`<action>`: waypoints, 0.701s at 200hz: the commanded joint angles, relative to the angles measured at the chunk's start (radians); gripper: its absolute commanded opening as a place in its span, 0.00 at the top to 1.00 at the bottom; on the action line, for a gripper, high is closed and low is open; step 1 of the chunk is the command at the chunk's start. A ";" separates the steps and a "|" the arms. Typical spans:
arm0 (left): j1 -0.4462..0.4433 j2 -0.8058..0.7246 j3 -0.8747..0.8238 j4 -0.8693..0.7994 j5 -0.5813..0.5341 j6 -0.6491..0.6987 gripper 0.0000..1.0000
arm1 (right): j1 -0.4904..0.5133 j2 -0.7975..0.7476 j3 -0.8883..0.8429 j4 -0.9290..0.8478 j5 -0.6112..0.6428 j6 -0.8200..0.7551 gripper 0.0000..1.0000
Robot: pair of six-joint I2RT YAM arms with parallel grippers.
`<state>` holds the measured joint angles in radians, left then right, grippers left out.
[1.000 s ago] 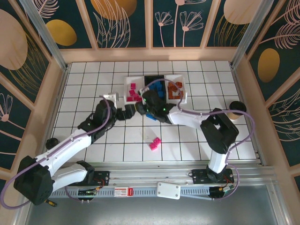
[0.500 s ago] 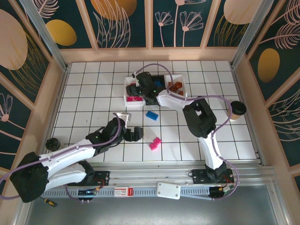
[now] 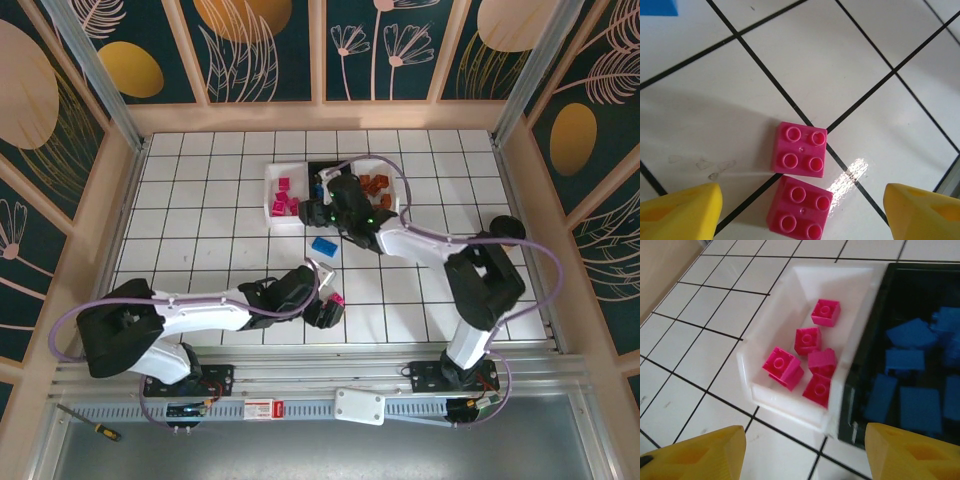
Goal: Sort the legos into containers by color
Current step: Pick up the lego from the middle-left of the table.
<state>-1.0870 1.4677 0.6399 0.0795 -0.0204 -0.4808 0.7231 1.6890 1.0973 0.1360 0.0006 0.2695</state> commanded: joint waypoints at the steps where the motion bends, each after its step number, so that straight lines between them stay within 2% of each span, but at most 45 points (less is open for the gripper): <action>1: -0.016 0.038 0.037 -0.011 -0.048 0.049 0.20 | -0.013 -0.108 -0.087 0.050 0.034 0.032 0.35; 73: -0.088 0.111 0.014 -0.040 -0.002 0.048 0.40 | -0.056 -0.422 -0.325 -0.062 0.124 0.098 0.34; 89: -0.095 0.125 0.012 -0.040 -0.011 0.046 0.44 | -0.058 -0.483 -0.366 -0.099 0.138 0.113 0.34; 110: -0.094 0.137 0.015 -0.052 -0.037 0.052 0.58 | -0.059 -0.541 -0.410 -0.166 0.155 0.140 0.34; 140: -0.096 0.145 0.020 -0.049 -0.083 0.040 0.66 | -0.046 -0.604 -0.484 -0.232 0.168 0.172 0.34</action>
<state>-1.1786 1.5829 0.6567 0.0525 -0.0711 -0.4320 0.6693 1.1336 0.6704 -0.0071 0.1261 0.3935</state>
